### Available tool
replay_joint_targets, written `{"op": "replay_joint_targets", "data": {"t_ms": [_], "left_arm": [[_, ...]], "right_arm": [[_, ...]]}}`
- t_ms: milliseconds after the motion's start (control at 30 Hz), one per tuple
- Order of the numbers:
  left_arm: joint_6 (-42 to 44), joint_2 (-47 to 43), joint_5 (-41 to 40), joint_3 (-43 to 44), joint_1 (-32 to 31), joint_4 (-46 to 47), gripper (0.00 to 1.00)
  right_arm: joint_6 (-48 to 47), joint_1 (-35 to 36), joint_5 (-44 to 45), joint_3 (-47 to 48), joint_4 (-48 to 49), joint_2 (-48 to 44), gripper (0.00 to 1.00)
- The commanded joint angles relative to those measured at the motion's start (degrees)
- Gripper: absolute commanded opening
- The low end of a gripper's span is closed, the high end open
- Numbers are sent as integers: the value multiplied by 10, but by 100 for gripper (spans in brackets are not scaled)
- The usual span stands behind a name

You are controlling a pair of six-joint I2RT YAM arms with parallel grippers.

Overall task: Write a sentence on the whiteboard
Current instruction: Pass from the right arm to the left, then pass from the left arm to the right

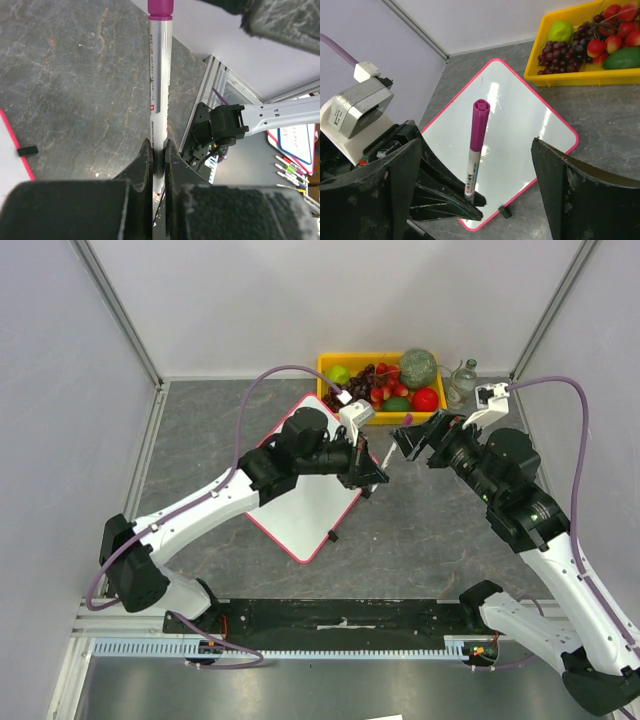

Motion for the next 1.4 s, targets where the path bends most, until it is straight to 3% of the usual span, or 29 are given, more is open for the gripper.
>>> {"op": "replay_joint_targets", "data": {"t_ms": [0,167,333,467,567,667,867,1100,1367], "left_arm": [[9,-43,-48,20,18,-44,2],[14,-83,-16,14,71,-80,2],[22,-121,104,8,143,-100,2],[56,-148,166,9,169,-134,2],[81,-158,197,8,170,-155,2],[95,-158,238,9,170,-166,2],[101,-162,265,6,170,-165,2],[113,-158,311,3,170,-169,2],[134,-158,354,-4,170,-185,2]], "right_arm": [[-36,-12,-39,36,8,8,98],[-75,-43,-146,59,14,38,98],[-97,-62,-321,74,49,87,98],[-20,-62,-439,44,172,101,98],[84,-59,-497,-3,342,114,96],[112,-41,-511,-21,400,126,91],[30,38,-498,16,327,149,78],[37,46,-514,5,341,159,62],[37,46,-538,6,344,168,53]]}}
